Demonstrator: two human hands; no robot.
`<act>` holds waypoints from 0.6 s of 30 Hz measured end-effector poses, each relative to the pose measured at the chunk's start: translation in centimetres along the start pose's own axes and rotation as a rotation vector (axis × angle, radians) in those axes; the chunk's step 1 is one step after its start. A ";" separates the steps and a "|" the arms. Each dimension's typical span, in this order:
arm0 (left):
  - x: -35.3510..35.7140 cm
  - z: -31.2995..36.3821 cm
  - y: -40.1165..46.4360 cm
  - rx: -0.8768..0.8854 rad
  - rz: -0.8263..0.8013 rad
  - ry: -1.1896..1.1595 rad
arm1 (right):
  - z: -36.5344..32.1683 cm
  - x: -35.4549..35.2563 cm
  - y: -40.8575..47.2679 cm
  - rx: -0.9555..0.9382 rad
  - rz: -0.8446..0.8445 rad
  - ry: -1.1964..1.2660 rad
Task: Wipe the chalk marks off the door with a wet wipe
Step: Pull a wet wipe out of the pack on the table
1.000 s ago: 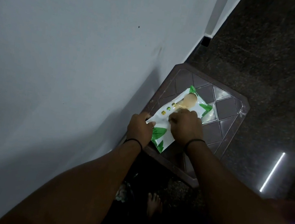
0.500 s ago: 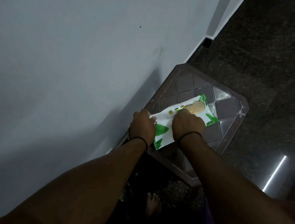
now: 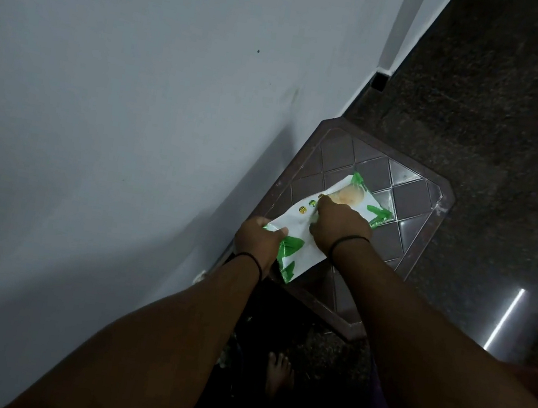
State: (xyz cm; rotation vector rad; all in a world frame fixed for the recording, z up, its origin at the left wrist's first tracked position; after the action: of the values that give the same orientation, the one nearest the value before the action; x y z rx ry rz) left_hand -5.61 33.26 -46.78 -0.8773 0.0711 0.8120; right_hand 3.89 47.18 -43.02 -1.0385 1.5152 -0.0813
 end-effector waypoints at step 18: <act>-0.6 -0.3 0.4 -0.043 0.045 0.001 | 1.3 -0.1 -2.1 0.008 0.305 0.846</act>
State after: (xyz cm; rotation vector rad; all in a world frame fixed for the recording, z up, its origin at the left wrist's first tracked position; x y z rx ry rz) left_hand -6.23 32.80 -46.98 -0.9195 0.0742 0.8576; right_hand 6.06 46.62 -42.07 -0.7787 2.4184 -0.3443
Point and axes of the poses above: each hand's wrist, its own y-axis towards the middle knuckle, its own x-axis out of the palm, z = x × y, the point moved 5 cm from there along y, towards the middle knuckle, and after that the axes turned 6 degrees about -z, right-handed, at the moved point
